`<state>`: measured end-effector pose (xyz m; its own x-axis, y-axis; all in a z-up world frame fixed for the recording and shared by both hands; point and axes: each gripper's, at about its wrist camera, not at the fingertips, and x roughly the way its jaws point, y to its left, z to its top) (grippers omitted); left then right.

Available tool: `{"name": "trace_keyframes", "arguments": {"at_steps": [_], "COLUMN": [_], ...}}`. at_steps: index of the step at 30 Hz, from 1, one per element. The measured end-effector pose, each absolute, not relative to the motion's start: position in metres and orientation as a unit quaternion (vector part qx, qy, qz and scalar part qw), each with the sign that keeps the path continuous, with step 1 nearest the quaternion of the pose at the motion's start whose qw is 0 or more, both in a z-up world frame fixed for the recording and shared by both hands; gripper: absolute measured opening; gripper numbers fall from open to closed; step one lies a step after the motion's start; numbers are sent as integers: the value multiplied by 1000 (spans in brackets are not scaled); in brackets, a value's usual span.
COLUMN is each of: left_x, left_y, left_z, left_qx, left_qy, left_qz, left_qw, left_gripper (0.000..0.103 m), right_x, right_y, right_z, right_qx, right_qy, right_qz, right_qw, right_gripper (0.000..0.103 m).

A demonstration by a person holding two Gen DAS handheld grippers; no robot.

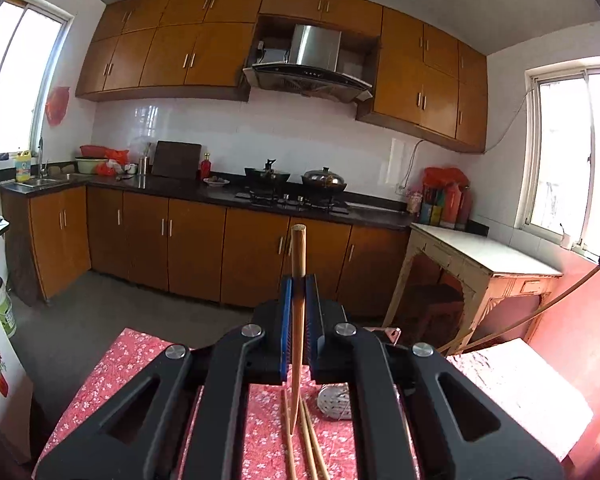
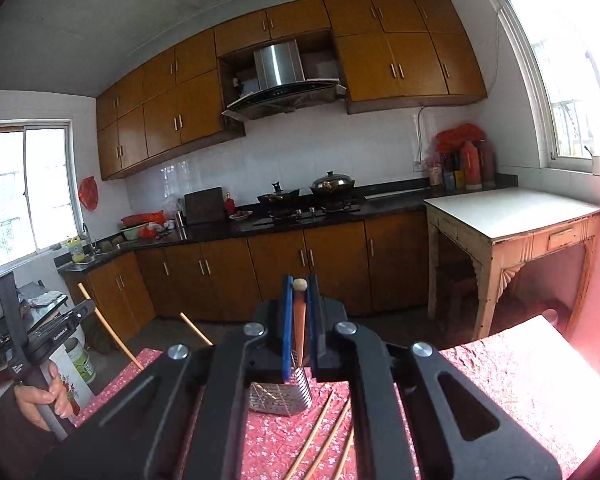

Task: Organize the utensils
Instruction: 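Lift both held chopsticks and carry them over the wire basket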

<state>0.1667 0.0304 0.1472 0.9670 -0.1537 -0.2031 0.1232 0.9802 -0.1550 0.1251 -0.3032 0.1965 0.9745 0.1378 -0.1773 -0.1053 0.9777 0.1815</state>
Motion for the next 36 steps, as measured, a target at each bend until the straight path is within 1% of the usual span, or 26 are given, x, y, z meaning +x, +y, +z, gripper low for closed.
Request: {"name": "trace_keyframes", "arguments": {"at_steps": [5,10,15,19,27,36], "left_x": [186,225,254,268,299,309], "left_y": [1,-27,-44,-58,-65,-68], "left_z": [167,171,173,162,128,109], "left_qx": [-83,-94,-99,-87,-88,-76], "left_qy": [81,80,69,62,106,137], "left_qz": [-76,-66,-56,-48,-40,-44], "left_qw": [990,990,991,993,990,987], "left_gripper": [7,7,7,7,7,7], "right_x": [162,227,273,297,329,344], "right_y": [-278,-265,-270,-270,-278,-281], "right_z": [211,198,179,158,121,96], "right_qx": [83,86,107,107,128,139], "right_qy": [101,151,184,204,247,274], "right_qz": [85,94,107,106,116,113], "right_qw": [988,980,971,967,953,945], "right_gripper": [7,7,7,7,7,9]}}
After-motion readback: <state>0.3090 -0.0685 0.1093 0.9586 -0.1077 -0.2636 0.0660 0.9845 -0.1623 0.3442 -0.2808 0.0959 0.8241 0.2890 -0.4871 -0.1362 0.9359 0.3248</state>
